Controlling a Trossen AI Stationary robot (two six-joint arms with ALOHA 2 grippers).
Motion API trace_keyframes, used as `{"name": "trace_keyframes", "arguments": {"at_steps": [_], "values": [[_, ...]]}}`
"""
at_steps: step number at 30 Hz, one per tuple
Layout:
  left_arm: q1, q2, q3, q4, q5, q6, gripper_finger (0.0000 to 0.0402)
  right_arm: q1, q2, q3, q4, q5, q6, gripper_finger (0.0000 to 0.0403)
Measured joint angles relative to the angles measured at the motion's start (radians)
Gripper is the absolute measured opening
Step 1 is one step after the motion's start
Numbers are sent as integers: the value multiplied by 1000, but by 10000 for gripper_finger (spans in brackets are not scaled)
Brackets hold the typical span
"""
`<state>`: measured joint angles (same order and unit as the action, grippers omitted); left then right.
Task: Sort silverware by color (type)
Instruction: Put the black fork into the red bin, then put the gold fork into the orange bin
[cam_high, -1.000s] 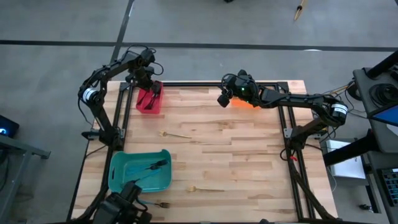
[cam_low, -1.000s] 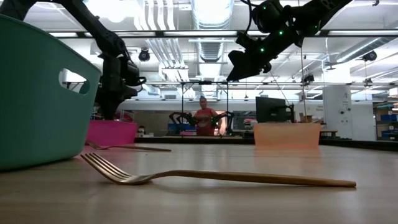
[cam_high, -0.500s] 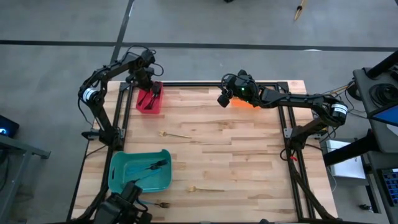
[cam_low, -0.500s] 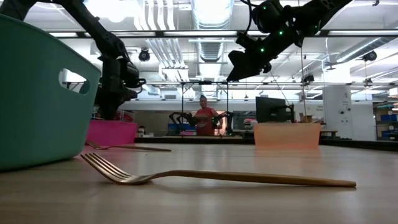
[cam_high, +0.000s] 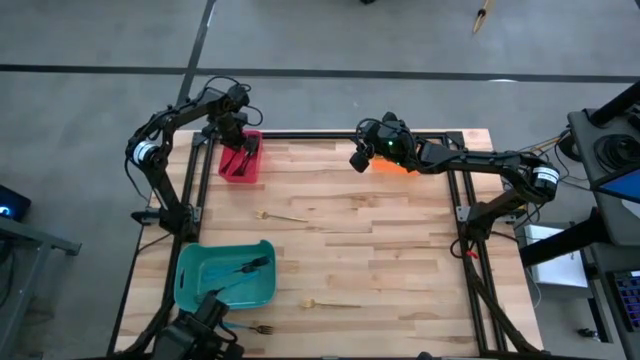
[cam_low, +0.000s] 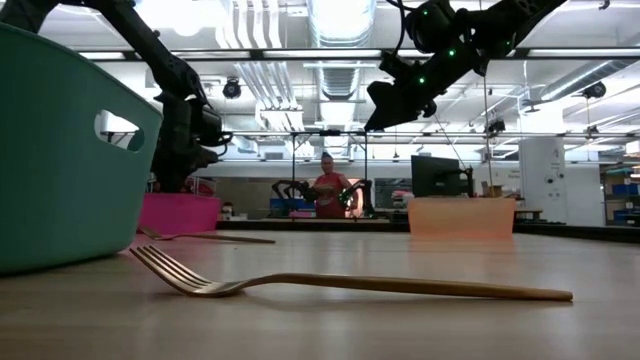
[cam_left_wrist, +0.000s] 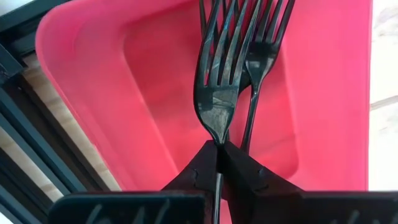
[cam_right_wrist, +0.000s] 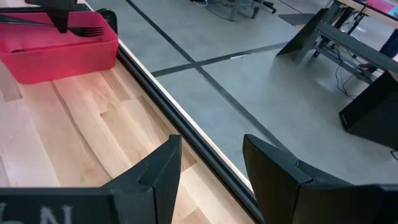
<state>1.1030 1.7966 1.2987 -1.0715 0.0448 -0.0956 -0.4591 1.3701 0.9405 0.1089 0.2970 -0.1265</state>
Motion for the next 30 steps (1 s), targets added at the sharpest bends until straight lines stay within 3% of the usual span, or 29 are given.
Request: {"name": "trace_keyframes", "arguments": {"at_steps": [11, 20, 26, 30], "values": [[0, 0, 0, 18, 0, 7, 32, 0, 0, 0, 0, 0, -1, 164], [-13, -24, 0, 24, 1, 47, 37, 0, 0, 0, 0, 0, 2, 164], [-127, -146, -6, 41, 47, 111, 37, 0, 0, 0, 0, -7, 29, 164], [-257, -262, -29, 88, 47, 158, 37, 2, 0, 0, 8, -100, 67, 164]]}}
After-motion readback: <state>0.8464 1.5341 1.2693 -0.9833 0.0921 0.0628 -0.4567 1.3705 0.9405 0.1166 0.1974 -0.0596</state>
